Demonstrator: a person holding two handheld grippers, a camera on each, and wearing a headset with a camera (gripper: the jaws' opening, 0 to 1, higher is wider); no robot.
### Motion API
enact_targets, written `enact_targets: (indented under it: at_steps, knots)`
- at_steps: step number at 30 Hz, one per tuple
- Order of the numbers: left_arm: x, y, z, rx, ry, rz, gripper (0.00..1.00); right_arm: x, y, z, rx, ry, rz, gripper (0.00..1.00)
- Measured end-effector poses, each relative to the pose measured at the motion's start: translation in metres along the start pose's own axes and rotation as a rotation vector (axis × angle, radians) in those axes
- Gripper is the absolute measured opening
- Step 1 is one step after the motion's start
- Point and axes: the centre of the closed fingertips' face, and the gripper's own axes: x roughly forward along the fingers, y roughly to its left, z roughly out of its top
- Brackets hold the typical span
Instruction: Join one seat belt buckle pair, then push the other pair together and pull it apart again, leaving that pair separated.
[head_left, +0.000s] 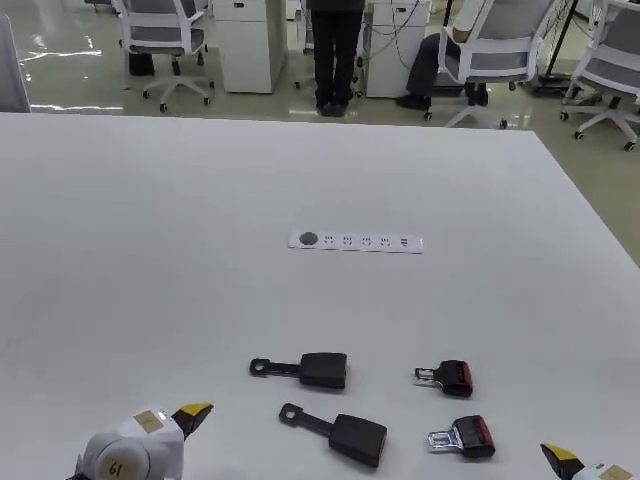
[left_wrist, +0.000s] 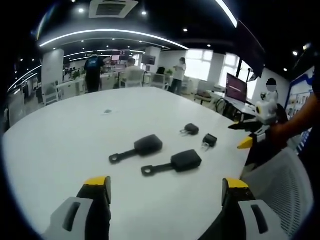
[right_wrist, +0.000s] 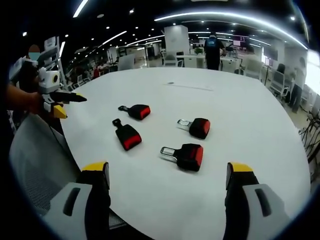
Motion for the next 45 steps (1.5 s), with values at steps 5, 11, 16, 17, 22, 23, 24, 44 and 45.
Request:
enact_targets:
  at_steps: [5, 11, 16, 17, 22, 23, 24, 44, 45]
  knots:
    - [0.009, -0.001, 0.001, 0.028, 0.020, -0.014, 0.93, 0.006, -0.004, -0.002, -0.018, 0.009, 0.020, 0.94]
    - [0.018, -0.004, 0.003, 0.068, 0.034, -0.043, 0.91, 0.013, -0.002, -0.001, -0.064, 0.039, 0.053, 0.90]
    - [0.027, -0.005, 0.000, 0.135, 0.060, -0.078, 0.90, 0.016, 0.000, 0.004, -0.091, 0.031, 0.081, 0.88]
    - [0.029, -0.005, -0.002, 0.163, 0.071, -0.084, 0.90, 0.017, 0.001, 0.004, -0.096, 0.032, 0.091, 0.89]
    - [0.040, -0.012, 0.004, 0.178, 0.081, -0.111, 0.87, 0.023, 0.002, 0.003, -0.117, 0.042, 0.128, 0.84]
    - [0.042, -0.013, 0.004, 0.201, 0.087, -0.120, 0.86, 0.024, 0.003, 0.003, -0.126, 0.046, 0.135, 0.84]
    - [0.043, -0.014, 0.004, 0.213, 0.096, -0.127, 0.86, 0.027, 0.001, 0.000, -0.139, 0.055, 0.144, 0.83]
    - [0.083, -0.039, 0.004, 0.483, 0.244, -0.324, 0.74, 0.049, -0.016, -0.005, -0.292, 0.176, 0.368, 0.75]
    - [0.086, -0.039, 0.002, 0.492, 0.262, -0.336, 0.74, 0.050, -0.017, -0.005, -0.291, 0.180, 0.383, 0.74]
